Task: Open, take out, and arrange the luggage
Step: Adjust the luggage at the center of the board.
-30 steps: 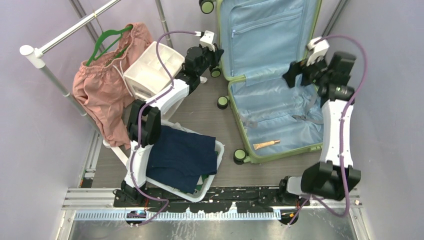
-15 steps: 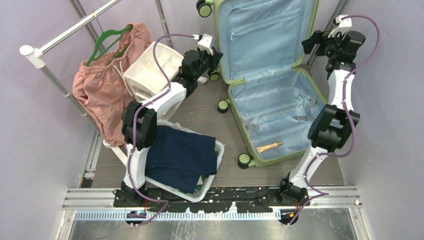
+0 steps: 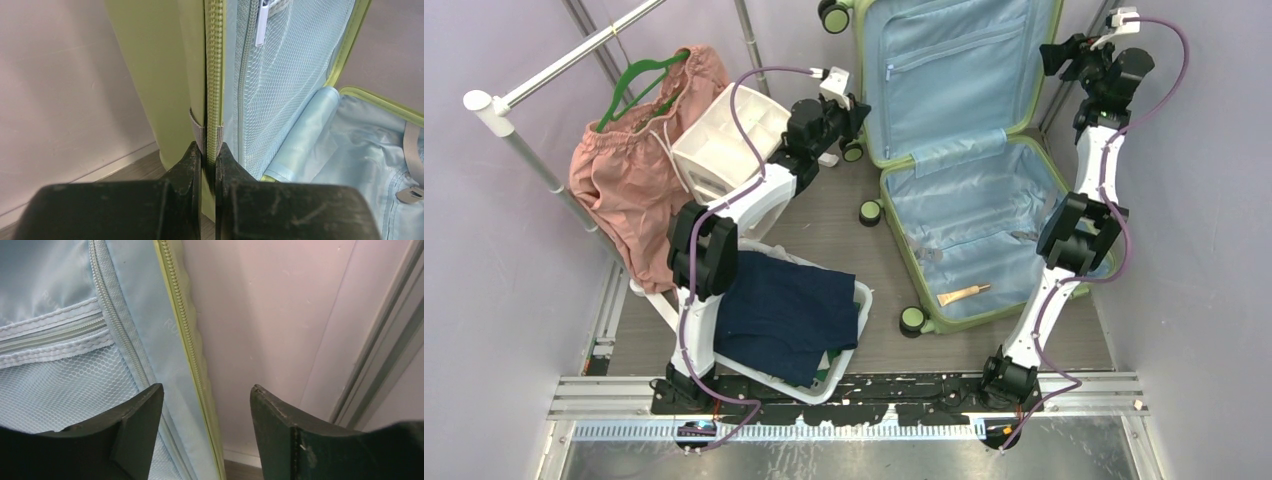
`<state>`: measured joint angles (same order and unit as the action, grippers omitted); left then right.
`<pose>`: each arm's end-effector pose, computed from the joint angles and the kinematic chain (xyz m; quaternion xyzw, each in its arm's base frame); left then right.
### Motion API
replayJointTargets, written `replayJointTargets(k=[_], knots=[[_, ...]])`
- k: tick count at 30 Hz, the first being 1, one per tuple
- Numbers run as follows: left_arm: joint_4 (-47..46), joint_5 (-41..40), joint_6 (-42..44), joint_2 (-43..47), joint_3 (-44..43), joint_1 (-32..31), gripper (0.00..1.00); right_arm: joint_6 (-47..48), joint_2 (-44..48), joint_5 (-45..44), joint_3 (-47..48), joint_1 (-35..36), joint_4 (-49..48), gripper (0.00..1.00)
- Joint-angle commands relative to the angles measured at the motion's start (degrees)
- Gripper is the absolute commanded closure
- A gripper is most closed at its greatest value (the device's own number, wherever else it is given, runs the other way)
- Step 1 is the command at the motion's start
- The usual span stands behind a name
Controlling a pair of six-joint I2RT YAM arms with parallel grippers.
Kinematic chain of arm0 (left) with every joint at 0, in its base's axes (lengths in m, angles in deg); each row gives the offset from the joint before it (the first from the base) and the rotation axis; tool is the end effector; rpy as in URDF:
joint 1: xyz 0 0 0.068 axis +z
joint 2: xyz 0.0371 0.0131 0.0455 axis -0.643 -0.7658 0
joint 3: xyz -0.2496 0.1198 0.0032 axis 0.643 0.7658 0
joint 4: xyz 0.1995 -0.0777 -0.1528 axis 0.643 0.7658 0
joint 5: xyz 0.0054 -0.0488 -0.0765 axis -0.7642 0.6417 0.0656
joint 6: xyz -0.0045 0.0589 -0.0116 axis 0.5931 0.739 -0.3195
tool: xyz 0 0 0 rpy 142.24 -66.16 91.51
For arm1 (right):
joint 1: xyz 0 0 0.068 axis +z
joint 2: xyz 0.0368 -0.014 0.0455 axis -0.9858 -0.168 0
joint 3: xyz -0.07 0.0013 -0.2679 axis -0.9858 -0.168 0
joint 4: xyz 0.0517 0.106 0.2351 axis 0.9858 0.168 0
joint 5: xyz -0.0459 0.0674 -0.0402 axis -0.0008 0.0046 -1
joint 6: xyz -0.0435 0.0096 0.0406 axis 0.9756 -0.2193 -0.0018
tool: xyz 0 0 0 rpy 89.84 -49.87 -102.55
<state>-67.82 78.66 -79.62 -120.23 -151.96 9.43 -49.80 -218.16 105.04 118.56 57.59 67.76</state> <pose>0.4518 -0.2737 0.3322 0.1735 0.6480 -0.2895 0.6828 0.5181 -0.1878 0.3948 -0.0727 0.6400 0.1172 0.7559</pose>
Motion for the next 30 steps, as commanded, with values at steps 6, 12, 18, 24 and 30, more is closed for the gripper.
replayJointTargets(k=[6, 12, 18, 24, 30], knots=[[-4.6, 9.72, -0.32, 2.66, -8.29, -2.27, 1.0, -2.2, -7.24, 3.61, 12.5, 0.92, -7.4, 0.39], [-2.38, 9.87, 0.65, 2.06, -10.63, -2.97, 1.0, -3.06, -8.76, 5.55, 13.5, 1.26, -10.23, 0.69], [-1.01, 7.87, 1.51, 3.19, -11.29, -3.07, 1.0, -5.05, -1.73, 5.04, 4.08, 0.28, -18.28, 0.95], [0.19, 5.63, 0.91, 2.06, -14.98, -2.84, 1.0, -5.69, 8.57, 2.02, -7.68, -1.25, -22.81, 0.99], [1.09, 4.5, -1.9, -1.08, -21.25, -1.68, 1.0, -6.04, 19.64, 0.66, -19.57, -2.39, -24.96, 0.99]])
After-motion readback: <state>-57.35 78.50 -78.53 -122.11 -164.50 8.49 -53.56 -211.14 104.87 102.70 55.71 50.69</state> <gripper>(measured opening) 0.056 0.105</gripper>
